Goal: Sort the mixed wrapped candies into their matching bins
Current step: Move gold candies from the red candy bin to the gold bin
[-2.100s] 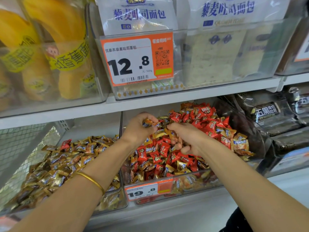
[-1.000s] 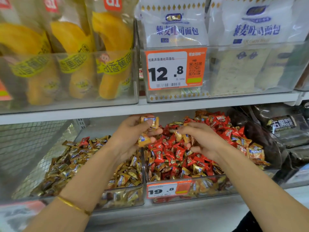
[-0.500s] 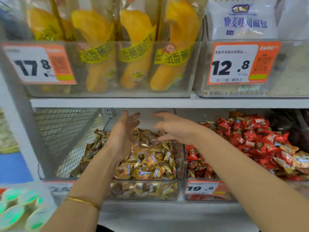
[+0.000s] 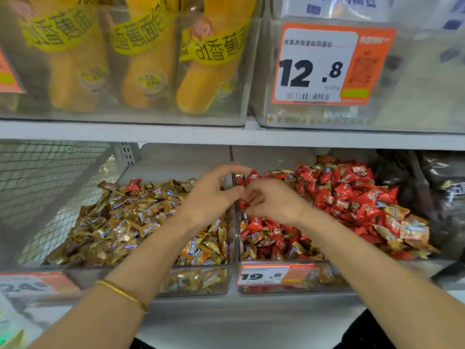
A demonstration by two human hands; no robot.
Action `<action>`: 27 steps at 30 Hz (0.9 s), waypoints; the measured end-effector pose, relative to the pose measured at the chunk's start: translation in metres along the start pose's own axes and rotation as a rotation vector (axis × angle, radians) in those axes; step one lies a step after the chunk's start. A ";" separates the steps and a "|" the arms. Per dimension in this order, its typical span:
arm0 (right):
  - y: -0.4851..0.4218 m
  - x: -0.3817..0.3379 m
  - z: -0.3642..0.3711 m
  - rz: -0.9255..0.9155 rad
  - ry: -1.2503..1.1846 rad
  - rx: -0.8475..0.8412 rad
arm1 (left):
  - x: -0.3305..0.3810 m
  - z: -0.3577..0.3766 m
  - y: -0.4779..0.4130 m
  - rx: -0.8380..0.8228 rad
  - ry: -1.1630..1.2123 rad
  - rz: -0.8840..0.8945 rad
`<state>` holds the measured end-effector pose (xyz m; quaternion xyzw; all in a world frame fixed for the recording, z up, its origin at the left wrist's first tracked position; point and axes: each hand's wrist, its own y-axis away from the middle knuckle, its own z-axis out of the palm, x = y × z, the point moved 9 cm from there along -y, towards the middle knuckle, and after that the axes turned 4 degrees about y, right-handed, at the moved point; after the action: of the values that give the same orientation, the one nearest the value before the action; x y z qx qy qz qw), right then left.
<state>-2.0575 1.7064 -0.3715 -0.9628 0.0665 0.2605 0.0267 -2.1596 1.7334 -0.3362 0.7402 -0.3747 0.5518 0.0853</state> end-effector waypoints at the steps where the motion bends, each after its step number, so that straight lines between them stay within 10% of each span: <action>1: -0.003 -0.001 0.010 -0.045 0.142 -0.039 | -0.002 0.001 -0.002 0.011 0.022 -0.004; 9: 0.003 0.039 -0.008 -0.016 0.547 -0.088 | -0.017 0.002 -0.005 0.031 0.066 -0.063; 27: -0.010 0.013 0.045 -0.153 -0.029 -0.287 | -0.012 0.000 -0.006 0.041 0.032 0.006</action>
<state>-2.0671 1.7182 -0.4167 -0.9552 -0.0452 0.2782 -0.0903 -2.1571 1.7429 -0.3452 0.7315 -0.3643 0.5714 0.0745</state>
